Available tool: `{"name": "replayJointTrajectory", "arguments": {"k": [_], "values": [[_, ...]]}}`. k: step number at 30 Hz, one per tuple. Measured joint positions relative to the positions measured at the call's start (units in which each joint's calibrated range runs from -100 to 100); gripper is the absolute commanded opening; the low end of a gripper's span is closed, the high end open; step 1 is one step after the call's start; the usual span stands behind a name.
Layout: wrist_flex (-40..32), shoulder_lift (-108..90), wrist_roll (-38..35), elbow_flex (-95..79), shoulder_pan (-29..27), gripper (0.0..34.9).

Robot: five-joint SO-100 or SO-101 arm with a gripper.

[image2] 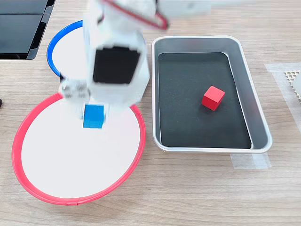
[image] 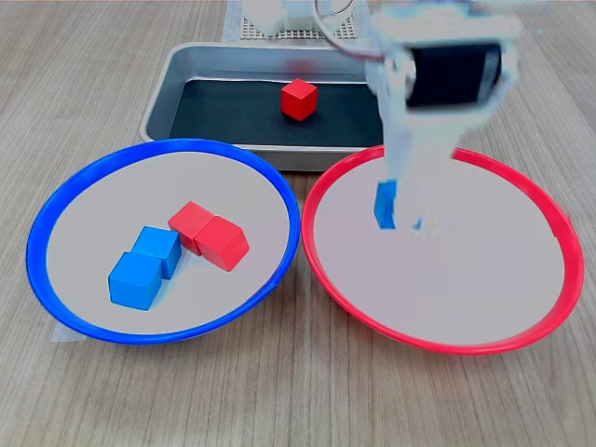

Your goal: Resolve any anomalies and move all blocks to matching dishes

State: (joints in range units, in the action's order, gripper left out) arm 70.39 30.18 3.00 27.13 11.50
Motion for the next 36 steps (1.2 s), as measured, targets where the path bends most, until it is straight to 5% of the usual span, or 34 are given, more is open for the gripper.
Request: {"name": "replayJointTrajectory", "arguments": {"k": [7,14,18,22,36], "values": [[3.8,-6.0,-3.9,-1.1,-10.7,0.8],[-1.1,-1.4,-8.1,-1.0,-18.1,4.9],[-6.6,2.5,-9.2,0.5,-20.0,10.5],[-9.5,5.4,-10.1,2.4,-21.1,20.5],[4.6,2.0,-16.5,0.0,-17.8,16.6]]}}
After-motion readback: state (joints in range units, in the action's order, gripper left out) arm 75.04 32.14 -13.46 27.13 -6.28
